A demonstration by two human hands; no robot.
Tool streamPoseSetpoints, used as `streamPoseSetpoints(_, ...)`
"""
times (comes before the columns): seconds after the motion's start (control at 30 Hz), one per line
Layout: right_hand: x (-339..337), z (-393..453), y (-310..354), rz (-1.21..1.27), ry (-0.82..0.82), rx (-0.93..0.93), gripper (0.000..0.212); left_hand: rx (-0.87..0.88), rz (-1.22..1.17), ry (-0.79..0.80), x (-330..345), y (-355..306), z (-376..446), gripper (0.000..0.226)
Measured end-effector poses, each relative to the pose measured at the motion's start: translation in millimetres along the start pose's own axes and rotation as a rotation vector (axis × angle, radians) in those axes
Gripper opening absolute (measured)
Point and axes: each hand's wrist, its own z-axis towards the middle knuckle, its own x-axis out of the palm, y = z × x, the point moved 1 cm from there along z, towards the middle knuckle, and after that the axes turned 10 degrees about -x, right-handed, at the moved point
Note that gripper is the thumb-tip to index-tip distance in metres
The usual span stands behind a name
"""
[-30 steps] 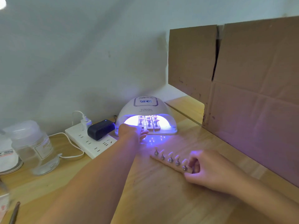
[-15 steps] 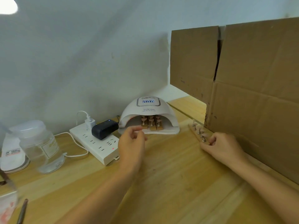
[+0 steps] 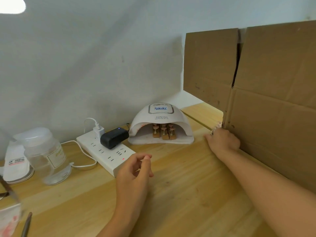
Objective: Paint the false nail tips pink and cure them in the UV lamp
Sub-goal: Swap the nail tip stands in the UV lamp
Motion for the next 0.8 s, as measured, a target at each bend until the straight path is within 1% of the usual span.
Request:
streamPoseSetpoints(0.13, 0.9, 0.6, 2.0, -0.044, -0.003, -0.026, 0.038, -0.083, -0.086, -0.032, -5.4, 2.5, 4.3, 0.017)
streamPoseSetpoints(0.3, 2.8, -8.1, -2.2, -0.082, -0.109, -0.128, 0.039, -0.156, -0.195, -0.031, -8.8, 3.2, 8.2, 0.016)
streamPoseSetpoints(0.47, 0.4, -6.2, 3.2, -0.145, -0.065, -0.105, 0.043, -0.185, -0.216, -0.045, -10.5, 2.8, 9.2, 0.018)
streamPoseSetpoints(0.53, -2.5, -5.1, 10.2, -0.128, -0.076, -0.133, 0.041, -0.195, -0.226, -0.048, -10.8, 2.4, 9.7, 0.018)
streamPoseSetpoints(0.57, -5.5, -4.2, 15.2, -0.062, -0.119, -0.160, 0.040, -0.201, -0.231, -0.048, -10.7, 2.4, 10.0, 0.019)
streamPoseSetpoints(0.6, -10.4, -3.2, 21.4, 0.062, -0.187, -0.187, 0.036, -0.207, -0.237, -0.047, -10.5, 2.4, 10.4, 0.019)
streamPoseSetpoints(0.67, -26.8, -1.5, 40.4, 0.400, -0.321, -0.237, 0.031, -0.214, -0.251, -0.055, -10.9, 2.6, 11.0, 0.020)
streamPoseSetpoints(0.7, -36.0, 1.6, 52.2, 0.544, -0.355, -0.288, 0.032, -0.217, -0.259, -0.062, -11.1, 2.7, 11.5, 0.021)
streamPoseSetpoints(0.73, -44.7, 5.6, 65.1, 0.623, -0.346, -0.375, 0.034, -0.222, -0.267, -0.067, -11.3, 2.9, 11.9, 0.021)
streamPoseSetpoints(0.8, -57.0, 13.0, 91.0, 0.609, -0.222, -0.557, 0.039, -0.230, -0.277, -0.074, -12.1, 3.1, 12.5, 0.021)
